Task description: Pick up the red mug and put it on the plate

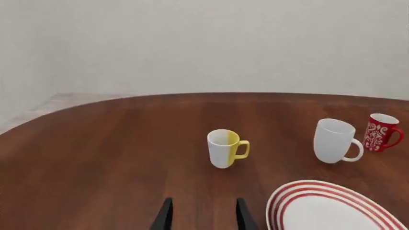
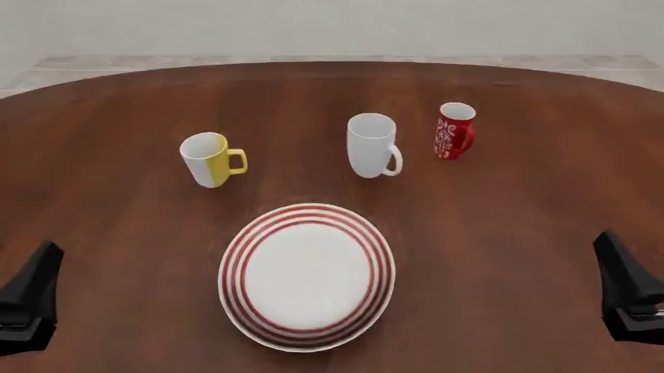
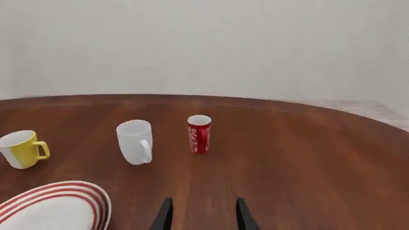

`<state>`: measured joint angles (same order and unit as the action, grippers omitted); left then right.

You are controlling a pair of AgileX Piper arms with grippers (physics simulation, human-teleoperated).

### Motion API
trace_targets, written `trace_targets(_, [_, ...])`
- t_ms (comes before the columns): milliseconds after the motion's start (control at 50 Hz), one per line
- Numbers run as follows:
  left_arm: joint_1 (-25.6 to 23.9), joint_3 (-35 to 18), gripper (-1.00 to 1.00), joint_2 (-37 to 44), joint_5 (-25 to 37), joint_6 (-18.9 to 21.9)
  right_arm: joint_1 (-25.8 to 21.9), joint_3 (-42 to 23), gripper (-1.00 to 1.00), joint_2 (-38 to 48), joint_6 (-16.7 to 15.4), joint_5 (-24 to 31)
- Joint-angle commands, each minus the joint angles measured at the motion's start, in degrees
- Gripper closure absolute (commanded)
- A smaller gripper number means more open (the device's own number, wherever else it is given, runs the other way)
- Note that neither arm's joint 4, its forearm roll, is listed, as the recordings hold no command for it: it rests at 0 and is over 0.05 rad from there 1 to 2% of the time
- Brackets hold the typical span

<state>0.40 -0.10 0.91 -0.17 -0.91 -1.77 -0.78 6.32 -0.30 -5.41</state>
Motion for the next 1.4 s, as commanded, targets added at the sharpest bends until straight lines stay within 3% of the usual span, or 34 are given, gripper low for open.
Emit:
trace_targets(20, [-0.3,0.1,-1.0,-0.7,0.0,0.9,1.4,0.6,-1.0,-5.9,0.7,5.4])
trace_targets(360, [0.0,0.0,-1.0,-0.8,0.1,0.9,0.2,0.7,-1.0,-6.1,0.7,5.9])
trace_targets(440, [0.1,0.1,-1.0,-0.9,0.3,0.7,0.4,0.5,-1.0,-3.8,0.2,4.9])
trace_targets(500, [0.1,-0.1,-1.0,-0.7,0.2,0.6,0.8,0.4,-1.0,4.9,-1.1,-0.8])
trace_targets(540, [0.1,-0.4,-1.0,-0.7,0.5,0.5,1.1,-0.5,-1.0,5.1,-0.3,-0.3])
trace_targets(560, [0.1,-0.2,-1.0,-0.8,0.3,0.5,0.9,-2.0,-1.0,7.0,1.5,0.1])
trace_targets(600, [0.1,-0.1,-1.0,-0.8,0.2,0.5,0.8,-2.5,-1.0,8.5,1.7,-0.2])
trace_targets(640, [0.1,-0.4,-1.0,-0.8,0.4,0.5,2.8,-5.0,-1.0,16.3,-0.1,-1.4])
trace_targets(660, [0.1,-0.2,-1.0,-0.8,0.3,0.5,1.2,-6.2,-1.0,17.2,0.6,-1.0])
trace_targets(780, [0.0,-0.3,-1.0,-0.8,0.4,0.6,2.4,-11.7,-1.0,17.0,0.6,4.7])
trace_targets(800, [-0.1,-0.2,-1.0,-0.8,0.4,0.6,2.6,-12.6,-1.0,18.2,2.1,5.1])
trace_targets(940, [-0.1,-0.1,-1.0,-0.8,0.2,0.9,4.3,-19.4,-1.0,22.7,-2.2,8.5])
trace_targets(1000, [-0.1,-0.3,-1.0,-0.8,0.4,0.9,4.1,-22.1,-1.0,23.1,-5.5,9.7])
trace_targets(1100, [-0.1,-0.2,-1.0,-0.8,0.2,0.9,2.0,-27.0,-1.0,27.8,-2.1,11.0])
trace_targets(1160, [-0.1,-0.2,-1.0,-0.8,0.3,1.0,2.1,-30.0,-1.0,30.6,-3.7,10.8])
trace_targets(1220, [0.0,-0.3,-1.0,-0.8,0.4,0.9,0.8,-33.1,-1.0,35.1,-1.6,10.6])
trace_targets(1260, [0.0,-0.4,-1.0,-0.8,0.4,0.9,0.3,-34.8,-1.0,37.4,-2.1,10.1])
trace_targets(1300, [0.1,0.1,-1.0,-0.9,0.1,0.9,-1.1,-36.5,-1.0,39.9,0.0,10.6])
trace_targets(1400, [0.0,0.0,-1.0,-0.9,0.0,0.9,-1.9,-40.7,-1.0,44.2,-1.3,11.0])
